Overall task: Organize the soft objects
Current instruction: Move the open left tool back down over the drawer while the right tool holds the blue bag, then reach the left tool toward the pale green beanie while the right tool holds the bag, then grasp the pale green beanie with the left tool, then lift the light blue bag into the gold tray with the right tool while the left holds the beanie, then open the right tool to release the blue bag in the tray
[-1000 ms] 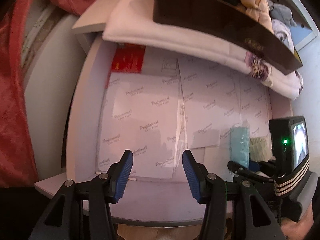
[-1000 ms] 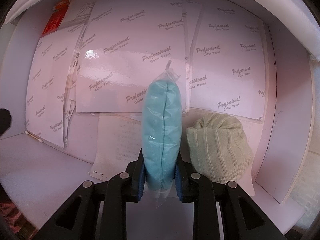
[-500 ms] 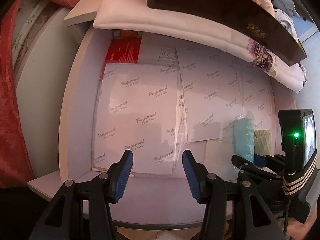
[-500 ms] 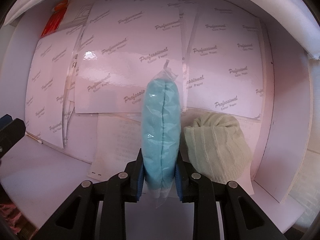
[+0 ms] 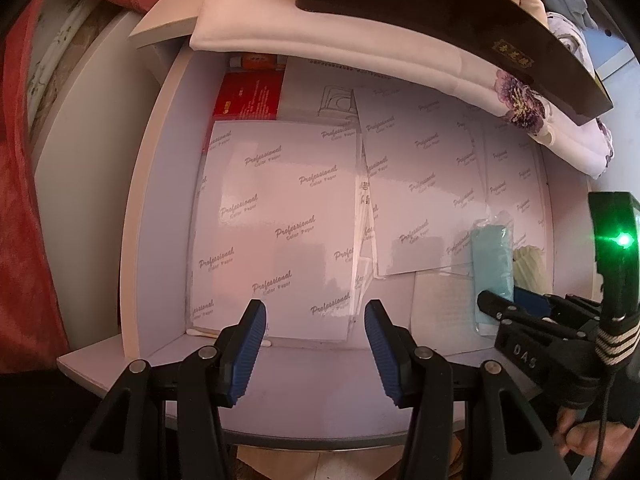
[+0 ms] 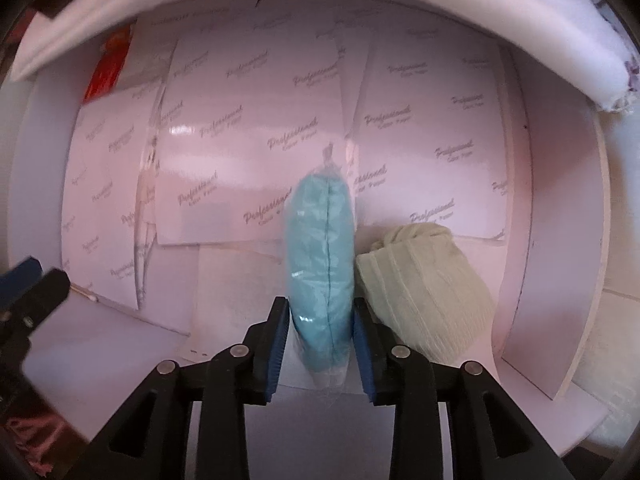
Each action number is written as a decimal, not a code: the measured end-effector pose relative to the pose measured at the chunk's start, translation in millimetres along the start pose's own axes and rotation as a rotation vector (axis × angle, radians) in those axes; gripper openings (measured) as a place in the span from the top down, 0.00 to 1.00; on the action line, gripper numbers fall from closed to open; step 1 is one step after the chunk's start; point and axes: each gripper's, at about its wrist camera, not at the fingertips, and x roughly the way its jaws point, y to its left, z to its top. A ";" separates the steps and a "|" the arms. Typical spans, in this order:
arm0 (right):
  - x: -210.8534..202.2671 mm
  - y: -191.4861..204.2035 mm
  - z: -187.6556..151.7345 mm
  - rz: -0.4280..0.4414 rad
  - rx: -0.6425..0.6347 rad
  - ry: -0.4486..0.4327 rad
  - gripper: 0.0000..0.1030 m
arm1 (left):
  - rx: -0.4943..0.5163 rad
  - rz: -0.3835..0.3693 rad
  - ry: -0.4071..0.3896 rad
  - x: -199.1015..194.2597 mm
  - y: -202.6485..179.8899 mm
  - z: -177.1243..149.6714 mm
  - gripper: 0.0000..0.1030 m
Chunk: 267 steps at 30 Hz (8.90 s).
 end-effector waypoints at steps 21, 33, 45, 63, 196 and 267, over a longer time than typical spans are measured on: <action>-38.0 -30.2 39.2 0.030 0.043 -0.034 0.78 | 0.016 -0.046 0.038 6.8 -7.9 0.3 0.50; -80.9 -45.0 63.3 -0.049 0.013 -0.044 0.78 | 0.095 -0.105 0.035 4.2 -41.9 -2.7 0.50; -94.7 -83.5 75.1 -0.140 0.125 -0.100 0.78 | 0.124 -0.168 0.044 1.6 -56.1 -5.2 0.50; -91.3 -102.6 94.8 0.191 0.295 -0.010 0.78 | 0.110 -0.143 0.054 11.7 -50.3 -6.2 0.50; -45.0 -81.2 66.3 -0.116 0.111 0.054 0.76 | 0.042 -0.060 0.063 55.7 -37.8 -1.1 0.53; -199.8 -90.7 214.4 0.014 0.026 -0.389 0.77 | -0.012 -0.095 0.073 65.9 -27.8 0.0 0.51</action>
